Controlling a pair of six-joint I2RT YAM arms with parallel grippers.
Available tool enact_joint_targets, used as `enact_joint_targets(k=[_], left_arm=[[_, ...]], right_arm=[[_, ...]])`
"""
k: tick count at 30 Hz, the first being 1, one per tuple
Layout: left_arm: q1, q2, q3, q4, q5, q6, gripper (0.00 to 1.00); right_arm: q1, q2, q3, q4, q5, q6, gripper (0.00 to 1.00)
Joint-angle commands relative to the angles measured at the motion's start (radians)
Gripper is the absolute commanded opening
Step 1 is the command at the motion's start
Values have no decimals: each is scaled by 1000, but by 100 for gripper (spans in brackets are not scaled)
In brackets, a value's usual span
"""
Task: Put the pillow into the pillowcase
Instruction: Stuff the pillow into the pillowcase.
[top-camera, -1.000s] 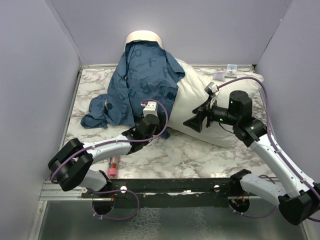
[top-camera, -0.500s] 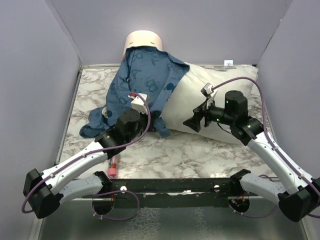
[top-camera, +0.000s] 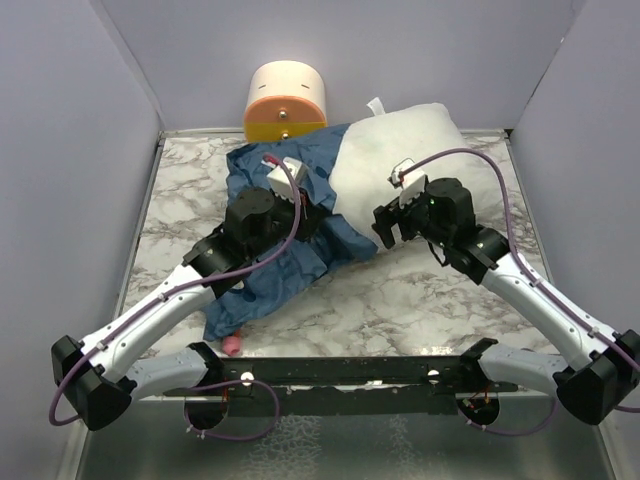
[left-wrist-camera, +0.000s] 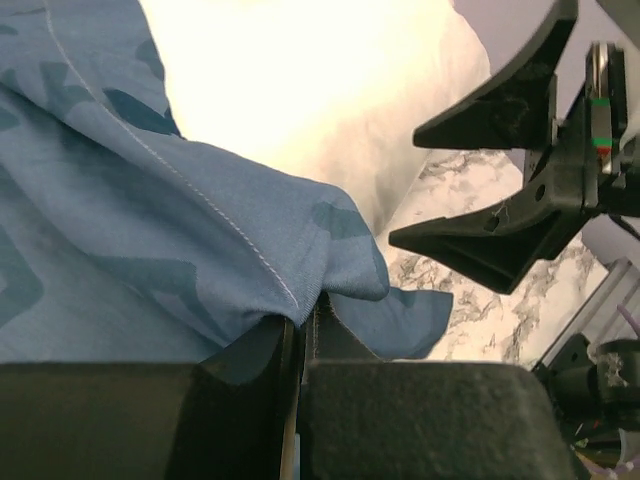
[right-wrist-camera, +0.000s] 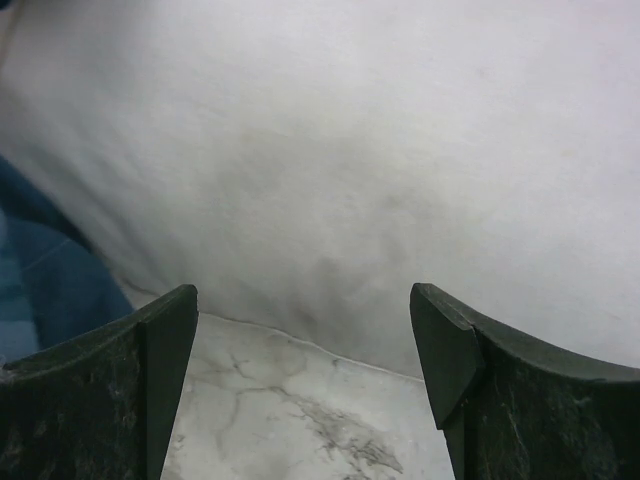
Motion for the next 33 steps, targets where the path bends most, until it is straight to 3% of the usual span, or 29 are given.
enact_joint_targets(k=[1,6,12,13,18,21,27,33], left_arm=[[123,23,50,59,166,-101,0],[259,43,49,145,314,-251,0],[293,82,64,160,397,-278,0],[296,87,64,162,403,-281,0],[336,99,54,200,431,-316,0],[369,114,75,218,455,-345,0],[382,192,217,212,555,-385,0],[380,300,419,273,712,-496,0]], right_arm=[[3,50,-25,71,191,-88,87],[3,103,-84,197,190,-129,88],[2,306,-65,326,87,-138,83],[2,339,-51,341,72,-128,76],[2,455,42,380,10,-79,20],[2,441,70,381,-77,-47,4],[3,189,32,569,-364,148,1],[5,93,153,570,-382,288,1]])
